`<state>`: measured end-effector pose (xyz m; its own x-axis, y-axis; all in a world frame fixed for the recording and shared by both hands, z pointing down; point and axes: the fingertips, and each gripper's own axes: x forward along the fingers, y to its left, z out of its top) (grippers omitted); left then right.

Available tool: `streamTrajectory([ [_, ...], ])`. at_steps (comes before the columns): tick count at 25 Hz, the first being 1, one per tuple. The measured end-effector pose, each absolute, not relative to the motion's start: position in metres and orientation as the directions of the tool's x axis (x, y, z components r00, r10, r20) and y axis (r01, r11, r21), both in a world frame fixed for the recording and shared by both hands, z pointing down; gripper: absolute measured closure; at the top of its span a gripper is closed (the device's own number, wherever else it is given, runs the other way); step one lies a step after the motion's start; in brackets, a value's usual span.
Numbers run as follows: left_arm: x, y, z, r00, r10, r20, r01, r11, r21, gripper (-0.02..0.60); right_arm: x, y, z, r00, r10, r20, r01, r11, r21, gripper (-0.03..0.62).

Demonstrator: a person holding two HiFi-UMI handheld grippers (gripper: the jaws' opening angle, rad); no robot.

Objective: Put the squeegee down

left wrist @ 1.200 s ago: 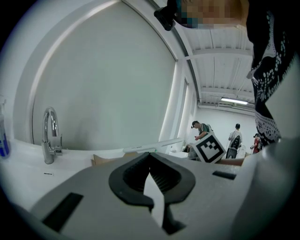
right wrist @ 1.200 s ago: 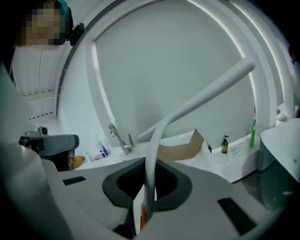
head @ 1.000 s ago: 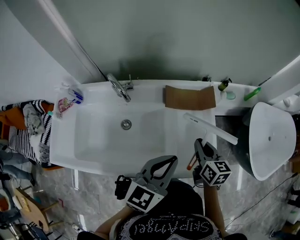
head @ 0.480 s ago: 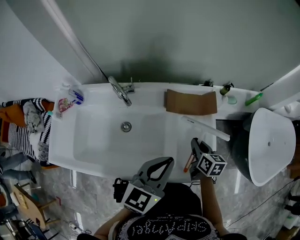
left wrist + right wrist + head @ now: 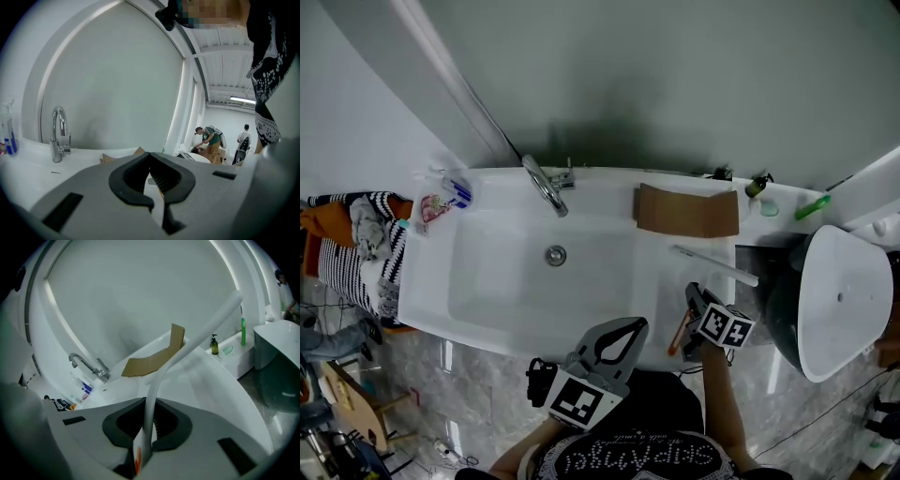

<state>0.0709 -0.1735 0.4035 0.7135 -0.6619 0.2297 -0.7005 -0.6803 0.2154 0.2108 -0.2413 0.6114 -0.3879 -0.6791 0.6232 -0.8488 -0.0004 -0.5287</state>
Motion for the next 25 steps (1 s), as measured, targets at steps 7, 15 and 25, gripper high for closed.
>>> streamTrajectory([
  [7,0.072,-0.173,0.405,0.712,-0.662,0.232,-0.702,-0.679,0.215,0.577,0.213,-0.241,0.623,-0.394,-0.655,0.645,-0.833,-0.042,-0.552,0.556],
  [15,0.071,-0.174,0.404,0.709,-0.665,0.233,-0.705,-0.677,0.213,0.577,0.221,-0.239,0.639,-0.389,-0.619,0.683,-0.816,-0.113,-0.567,0.555],
  [25,0.072,-0.175,0.404,0.709,-0.667,0.228,-0.705,-0.676,0.216,0.577,0.22,-0.241,0.643,-0.392,-0.613,0.686,-0.818,-0.109,-0.565,0.554],
])
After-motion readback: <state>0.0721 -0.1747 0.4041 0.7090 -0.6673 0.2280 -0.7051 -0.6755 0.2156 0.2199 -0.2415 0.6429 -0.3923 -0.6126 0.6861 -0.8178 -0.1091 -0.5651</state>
